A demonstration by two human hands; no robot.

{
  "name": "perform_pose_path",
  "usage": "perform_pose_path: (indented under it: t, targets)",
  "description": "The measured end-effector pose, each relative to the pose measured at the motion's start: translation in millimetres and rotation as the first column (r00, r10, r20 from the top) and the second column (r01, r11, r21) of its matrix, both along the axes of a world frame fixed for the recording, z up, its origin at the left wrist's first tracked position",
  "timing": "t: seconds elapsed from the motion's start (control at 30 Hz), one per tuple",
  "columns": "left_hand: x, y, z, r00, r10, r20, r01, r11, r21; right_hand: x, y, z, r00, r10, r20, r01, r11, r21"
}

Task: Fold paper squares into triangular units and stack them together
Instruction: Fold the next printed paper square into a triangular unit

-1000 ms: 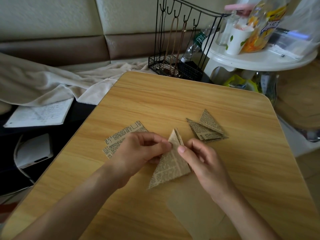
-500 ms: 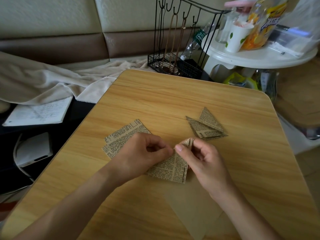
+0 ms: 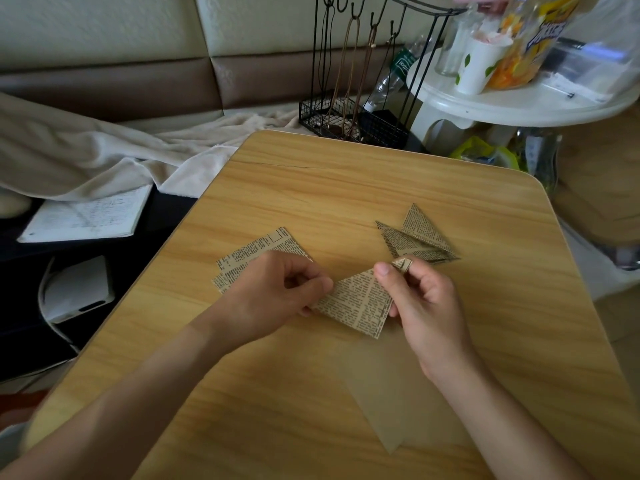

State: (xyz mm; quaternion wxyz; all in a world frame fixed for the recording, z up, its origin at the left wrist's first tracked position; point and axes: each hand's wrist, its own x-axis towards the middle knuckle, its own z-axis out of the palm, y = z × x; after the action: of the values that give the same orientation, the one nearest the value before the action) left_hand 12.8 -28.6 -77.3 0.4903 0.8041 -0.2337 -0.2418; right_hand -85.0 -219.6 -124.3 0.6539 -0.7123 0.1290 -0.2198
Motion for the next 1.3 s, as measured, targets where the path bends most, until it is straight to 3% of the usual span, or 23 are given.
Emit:
perform_pose_path:
  t: [0.13, 0.43, 0.67, 0.83, 1.1, 1.23, 1.3]
  targets:
    - [1.5, 4.2, -2.3, 1.0, 0.004, -0.008, -0.004, 1.0, 0.018, 0.4, -1.5, -1.9, 0.999, -0.05, 0.006, 0.05, 0.999, -0.008]
    - [3.5, 7.2, -7.5, 0.982, 0.057, 0.18, -0.07, 0.995, 0.066, 2.0, -1.1, -4.5, 0.997, -0.082, 0.01, 0.083, 0.996, -0.029]
    - [8.7, 10.6, 1.9, 0.974, -0.147, 0.172, 0.132, 0.987, 0.097, -0.5, -2.4, -2.0, 1.0, 0.014, -0.01, -0.015, 0.999, -0.048]
    - [-1.4, -5.0, 3.8, 0.984, -0.169, 0.061, 0.17, 0.986, 0.002, -1.7, -3.4, -0.9, 0.991, 0.125, -0.053, -0.128, 0.989, -0.077]
    - [-4.0, -17.1, 1.1, 0.963, 0.119, -0.24, -0.157, 0.977, -0.146, -1.2, -2.1, -0.1, 0.99, 0.138, -0.04, -0.143, 0.976, -0.166]
    - [-5.2, -18.4, 1.7, 0.947, -0.012, -0.322, -0.027, 0.993, -0.117, -0.9, -1.7, 0.6, 0.987, 0.148, -0.059, -0.155, 0.975, -0.16]
    - [-6.2, -19.7, 1.4, 0.948, -0.007, -0.318, -0.043, 0.988, -0.151, -1.2, -1.9, 2.6, 0.98, 0.182, -0.087, -0.194, 0.968, -0.16]
